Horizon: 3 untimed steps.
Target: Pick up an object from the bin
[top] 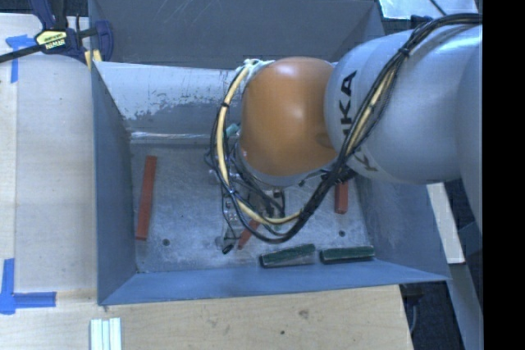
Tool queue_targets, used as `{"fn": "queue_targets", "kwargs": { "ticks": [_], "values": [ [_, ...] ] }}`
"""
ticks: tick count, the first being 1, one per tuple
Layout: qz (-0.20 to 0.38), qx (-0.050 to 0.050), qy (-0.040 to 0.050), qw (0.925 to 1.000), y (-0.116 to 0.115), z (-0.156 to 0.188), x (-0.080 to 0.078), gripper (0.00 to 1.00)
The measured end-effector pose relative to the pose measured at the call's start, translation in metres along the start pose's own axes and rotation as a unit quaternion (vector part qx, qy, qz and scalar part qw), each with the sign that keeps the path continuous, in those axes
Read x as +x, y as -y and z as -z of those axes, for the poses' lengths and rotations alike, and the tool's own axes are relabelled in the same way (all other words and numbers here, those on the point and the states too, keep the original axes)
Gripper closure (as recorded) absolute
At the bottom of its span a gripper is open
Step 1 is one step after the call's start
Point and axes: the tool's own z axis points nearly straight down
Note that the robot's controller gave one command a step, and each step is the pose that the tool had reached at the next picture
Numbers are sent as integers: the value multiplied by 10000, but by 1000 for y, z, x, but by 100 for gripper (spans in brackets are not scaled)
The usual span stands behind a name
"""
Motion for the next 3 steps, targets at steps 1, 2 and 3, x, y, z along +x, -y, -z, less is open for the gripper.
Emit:
{"fn": "queue_targets", "kwargs": {
  "ticks": [1,2,3],
  "values": [
    [-616,16,18,9981,141,-71,-28,0],
    [-363,-8,41,9993,70,-105,-29,0],
    [-386,-18,60,9992,72,-104,-30,100]
  ]
}}
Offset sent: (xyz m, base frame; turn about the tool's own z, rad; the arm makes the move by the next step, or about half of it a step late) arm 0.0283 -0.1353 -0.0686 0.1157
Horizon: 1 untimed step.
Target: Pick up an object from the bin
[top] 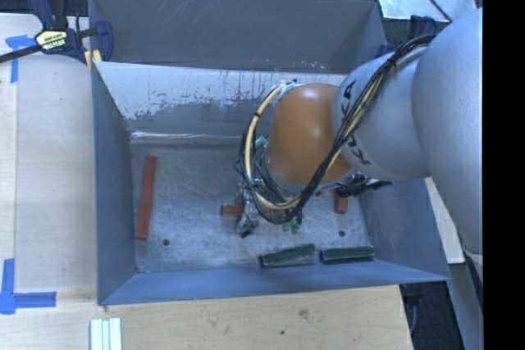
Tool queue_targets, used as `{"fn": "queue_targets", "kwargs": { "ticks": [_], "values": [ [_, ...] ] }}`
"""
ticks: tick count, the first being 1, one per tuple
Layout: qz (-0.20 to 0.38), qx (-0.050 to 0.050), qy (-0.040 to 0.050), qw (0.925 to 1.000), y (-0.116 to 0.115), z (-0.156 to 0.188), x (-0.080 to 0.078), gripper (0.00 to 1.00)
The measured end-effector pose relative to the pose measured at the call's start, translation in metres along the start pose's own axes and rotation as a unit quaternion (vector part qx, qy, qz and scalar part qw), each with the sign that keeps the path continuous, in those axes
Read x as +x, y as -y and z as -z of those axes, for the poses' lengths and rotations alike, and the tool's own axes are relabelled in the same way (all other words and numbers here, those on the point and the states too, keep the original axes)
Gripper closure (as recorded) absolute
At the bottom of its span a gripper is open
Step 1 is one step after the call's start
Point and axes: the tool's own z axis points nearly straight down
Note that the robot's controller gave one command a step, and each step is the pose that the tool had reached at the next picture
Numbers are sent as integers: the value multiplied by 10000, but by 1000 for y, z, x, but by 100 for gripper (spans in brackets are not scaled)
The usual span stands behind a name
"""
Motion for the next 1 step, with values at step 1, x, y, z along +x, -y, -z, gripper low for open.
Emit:
{"fn": "queue_targets", "kwargs": {
  "ticks": [1],
  "values": [
    [-160,0,29,9999,-10,141,-35,100]
  ]
}}
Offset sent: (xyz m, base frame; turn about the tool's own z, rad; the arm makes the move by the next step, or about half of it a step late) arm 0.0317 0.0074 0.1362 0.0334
